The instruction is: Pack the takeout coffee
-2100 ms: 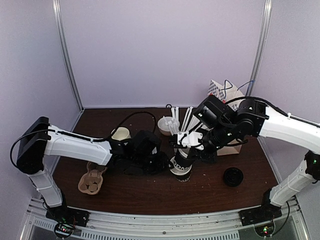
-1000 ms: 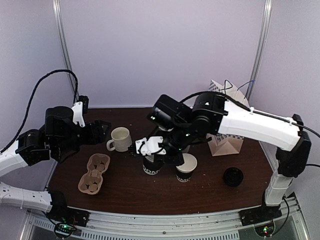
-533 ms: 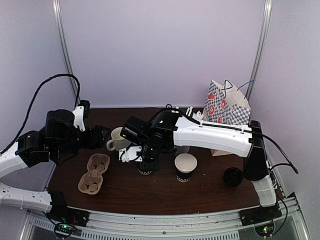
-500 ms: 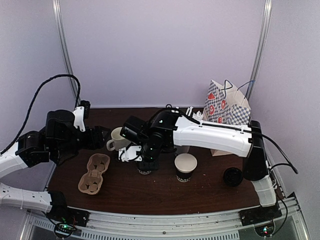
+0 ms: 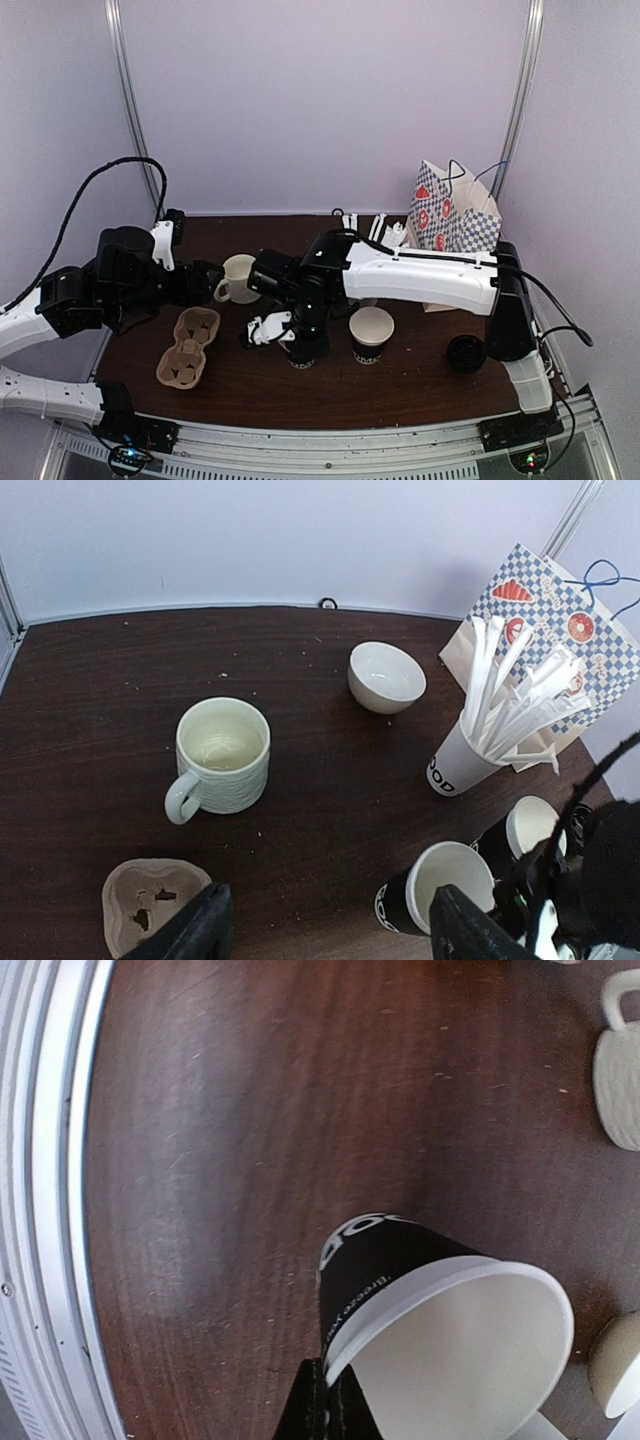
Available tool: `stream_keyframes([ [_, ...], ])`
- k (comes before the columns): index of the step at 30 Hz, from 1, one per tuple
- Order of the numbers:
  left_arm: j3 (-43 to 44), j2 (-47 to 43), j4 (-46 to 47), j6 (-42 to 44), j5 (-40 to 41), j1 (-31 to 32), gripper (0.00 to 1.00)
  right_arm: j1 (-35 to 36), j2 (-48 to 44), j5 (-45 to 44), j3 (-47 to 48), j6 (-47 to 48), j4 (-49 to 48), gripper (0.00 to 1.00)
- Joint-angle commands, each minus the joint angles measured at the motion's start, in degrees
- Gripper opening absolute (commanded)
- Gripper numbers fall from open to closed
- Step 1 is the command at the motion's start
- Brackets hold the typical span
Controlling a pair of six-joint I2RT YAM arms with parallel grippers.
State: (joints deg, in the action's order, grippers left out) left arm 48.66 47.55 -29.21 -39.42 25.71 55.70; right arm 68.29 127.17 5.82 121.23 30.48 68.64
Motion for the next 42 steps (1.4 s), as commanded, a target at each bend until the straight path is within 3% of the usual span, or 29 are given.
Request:
stream_keyframes([
  [1,-0.8,-0.7,1.9,-0.4,0.3,-0.3,0.71,2.8,-5.6,2.3,-7.2,2.7,-1.1,0.00],
  [12,-1.0,1.1,3.1,-0.1,-0.2,-0.3,0.72,4.4,-8.8,2.4,-11.1,2.7,-1.7,0.00],
  [19,-0.7,2.5,3.8,0.1,-0.8,-0.3,0.72,4.4,-11.4,0.5,-11.3,2.8,-1.9,0.27],
  [23,0.1,4.0,4.2,1.6,-1.5,-0.3,0.73,4.4,-14.8,0.2,-11.1,3.7,0.4,0.32],
  [26,3.8,6.4,1.7,8.1,-1.0,-0.3,0.76,4.0,-21.2,-0.4,-12.4,5.1,3.0,0.35],
  [31,13.0,9.9,-2.5,22.3,-1.2,-0.2,0.78,0.1,-36.6,0.2,-26.9,5.9,0.7,0.38],
  [33,13.9,10.6,-1.9,24.4,-1.8,-0.3,0.85,-4.9,-41.7,1.7,-33.6,5.9,-0.2,0.38],
  [34,14.2,10.9,-1.5,24.8,-1.5,-0.3,0.96,-8.9,-44.0,3.0,-36.5,5.9,-0.8,0.38],
  [35,14.3,11.2,-0.9,25.4,-1.4,-0.2,0.97,-12.8,-46.5,4.2,-39.6,6.4,-1.4,0.38],
  [37,14.4,11.9,0.3,26.9,-2.8,-0.3,0.97,-19.9,-50.6,4.5,-46.0,8.2,-1.5,0.37],
  [42,15.1,14.5,2.9,30.4,-7.8,-0.3,0.92,-26.6,-59.3,-2.3,-60.3,15.5,-0.8,0.28],
])
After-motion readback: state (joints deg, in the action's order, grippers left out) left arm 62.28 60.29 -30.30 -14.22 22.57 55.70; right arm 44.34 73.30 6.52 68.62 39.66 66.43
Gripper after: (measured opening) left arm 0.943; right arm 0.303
